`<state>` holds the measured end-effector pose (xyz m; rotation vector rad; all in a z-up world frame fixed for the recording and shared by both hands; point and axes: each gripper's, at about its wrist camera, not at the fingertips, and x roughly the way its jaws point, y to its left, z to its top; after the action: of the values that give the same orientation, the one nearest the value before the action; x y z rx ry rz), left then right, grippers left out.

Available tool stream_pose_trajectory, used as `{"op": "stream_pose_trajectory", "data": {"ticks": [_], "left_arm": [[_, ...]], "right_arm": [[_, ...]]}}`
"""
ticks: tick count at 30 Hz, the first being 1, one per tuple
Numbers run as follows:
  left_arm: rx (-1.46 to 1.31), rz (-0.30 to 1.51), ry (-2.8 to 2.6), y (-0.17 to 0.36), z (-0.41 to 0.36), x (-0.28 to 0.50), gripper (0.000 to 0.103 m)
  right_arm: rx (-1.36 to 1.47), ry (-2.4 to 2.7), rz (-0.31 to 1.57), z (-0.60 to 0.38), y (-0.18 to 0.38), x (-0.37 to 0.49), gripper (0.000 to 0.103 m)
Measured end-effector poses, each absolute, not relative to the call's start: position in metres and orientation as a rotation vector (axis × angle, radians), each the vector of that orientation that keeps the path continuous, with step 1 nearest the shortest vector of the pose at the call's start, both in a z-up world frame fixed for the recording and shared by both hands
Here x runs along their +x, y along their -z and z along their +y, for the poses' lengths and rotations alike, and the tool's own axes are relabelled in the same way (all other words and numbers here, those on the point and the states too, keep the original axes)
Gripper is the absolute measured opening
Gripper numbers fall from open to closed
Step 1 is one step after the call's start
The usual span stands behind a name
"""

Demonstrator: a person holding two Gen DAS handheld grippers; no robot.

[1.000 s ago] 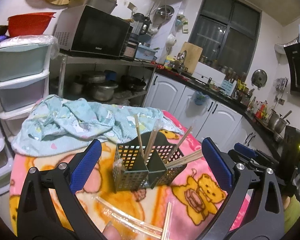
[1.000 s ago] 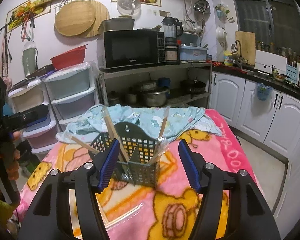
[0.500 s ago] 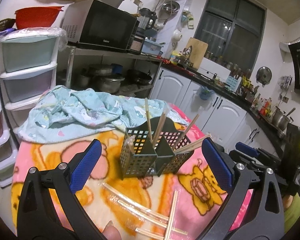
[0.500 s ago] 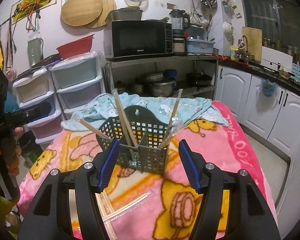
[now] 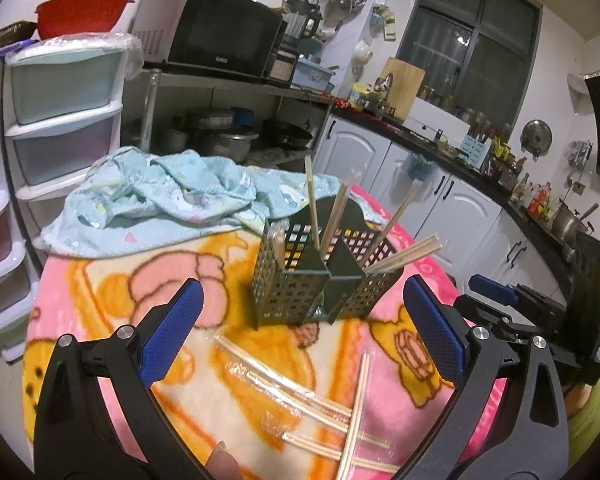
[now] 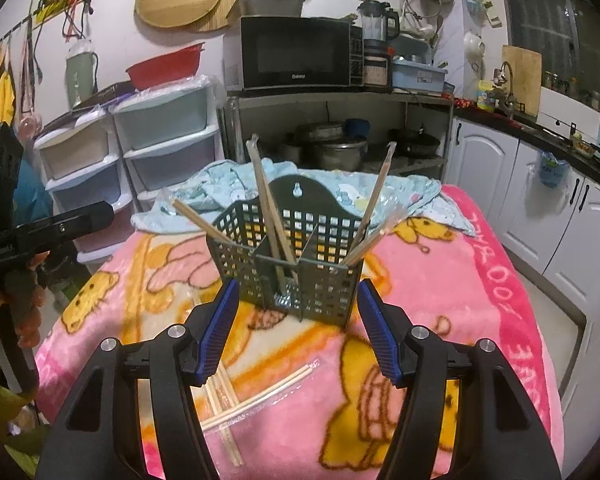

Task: Organize utensils
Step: 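Withdraw both open tools from the caddy, then move both open tools down to the loose chopsticks beside the caddy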

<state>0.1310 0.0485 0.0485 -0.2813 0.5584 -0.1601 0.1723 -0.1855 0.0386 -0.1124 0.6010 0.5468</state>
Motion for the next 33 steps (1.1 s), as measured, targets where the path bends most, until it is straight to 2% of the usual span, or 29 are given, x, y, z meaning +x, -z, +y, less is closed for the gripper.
{"op": "stream_pose_trajectory", "data": {"ticks": [29,33], "left_arm": [[-0.286,0.786,0.11,0.053,0.063,0.152,0.092],[-0.299,0.805,0.121,0.065,0.065,0.158,0.085]], "right_arm": [[-0.178,-0.516,0.807,-0.172,0.045,0.198,0.059],[-0.185,-0.504,0.834,-0.172,0.057,0.203,0.059]]}}
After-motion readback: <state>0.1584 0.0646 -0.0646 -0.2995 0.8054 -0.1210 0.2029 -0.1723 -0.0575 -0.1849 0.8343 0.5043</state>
